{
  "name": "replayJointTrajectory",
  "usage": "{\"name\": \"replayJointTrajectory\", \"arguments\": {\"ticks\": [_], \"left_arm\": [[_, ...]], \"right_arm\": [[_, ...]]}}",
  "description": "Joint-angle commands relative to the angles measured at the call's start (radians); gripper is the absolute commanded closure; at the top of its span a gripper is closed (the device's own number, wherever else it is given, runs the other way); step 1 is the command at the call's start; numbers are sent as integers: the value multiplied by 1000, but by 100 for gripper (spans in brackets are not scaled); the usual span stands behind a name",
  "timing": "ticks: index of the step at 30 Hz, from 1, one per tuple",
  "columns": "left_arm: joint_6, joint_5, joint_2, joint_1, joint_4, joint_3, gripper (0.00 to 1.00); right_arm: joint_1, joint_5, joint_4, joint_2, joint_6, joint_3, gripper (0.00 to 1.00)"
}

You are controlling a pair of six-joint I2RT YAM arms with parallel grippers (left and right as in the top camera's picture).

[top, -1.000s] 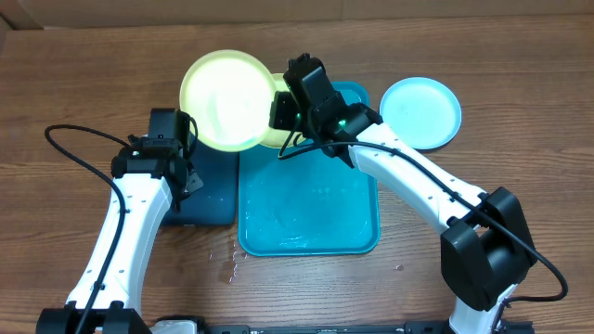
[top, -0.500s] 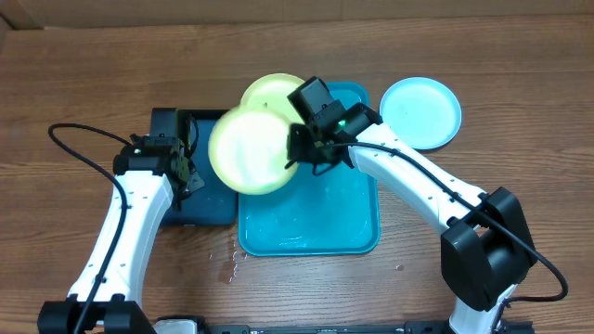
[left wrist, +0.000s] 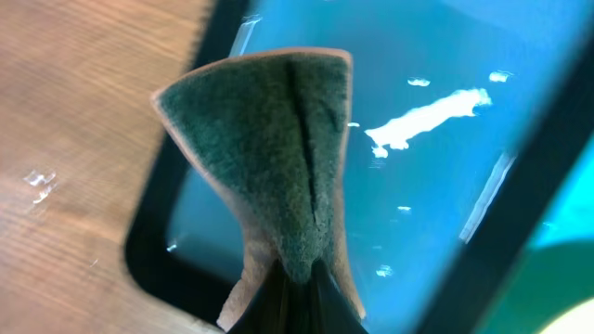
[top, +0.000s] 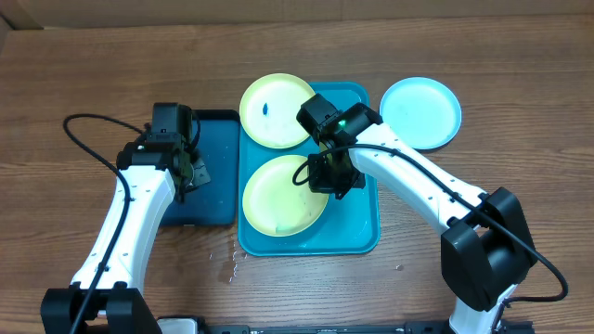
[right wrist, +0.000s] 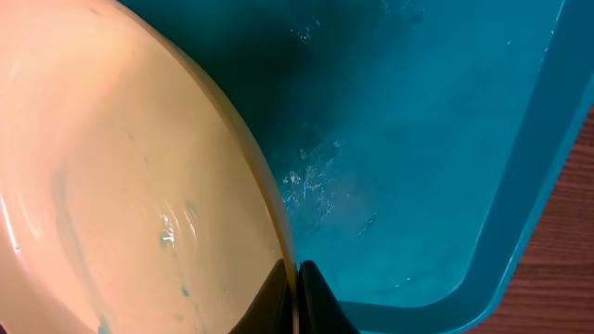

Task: Clean dirty plates on tray and stack at the side
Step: 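Move the left-held sponge from the black tray onto the yellow plate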

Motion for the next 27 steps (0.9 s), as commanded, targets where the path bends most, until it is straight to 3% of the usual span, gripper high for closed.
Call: {"name": "replayJointTrajectory", "arguments": {"ticks": [1,4,10,14,18,20,22,24,27], "left_arm": [[230,216,5,2,35,-5,96],[316,366,4,2,61,-5,96],[317,373,5,2,63,-5,96],[379,533,5,-3,63,-5,96],[359,598,5,-18,62,-5,96],[340,616,5,-30,61,-5,96],[321,644,5,-42,61,-5,96],[303,674,5,-63,61,-5,96],[280,677,6,-108,62,-5,96]], "right_arm": [[4,-5,22,-31,-50,9,96],[4,2,63,-28,-50,-19,96],[3,2,160,-28,-50,-114,96],[4,2,253,-28,-50,-170,96],[4,2,327,-28,-50,-223,74],[4,2,345,-27,-50,-241,73],[4,1,354,-27,-50,-253,78],[4,1,353,-27,-50,-257,95],[4,0,346,-27,-50,-257,96]]}}
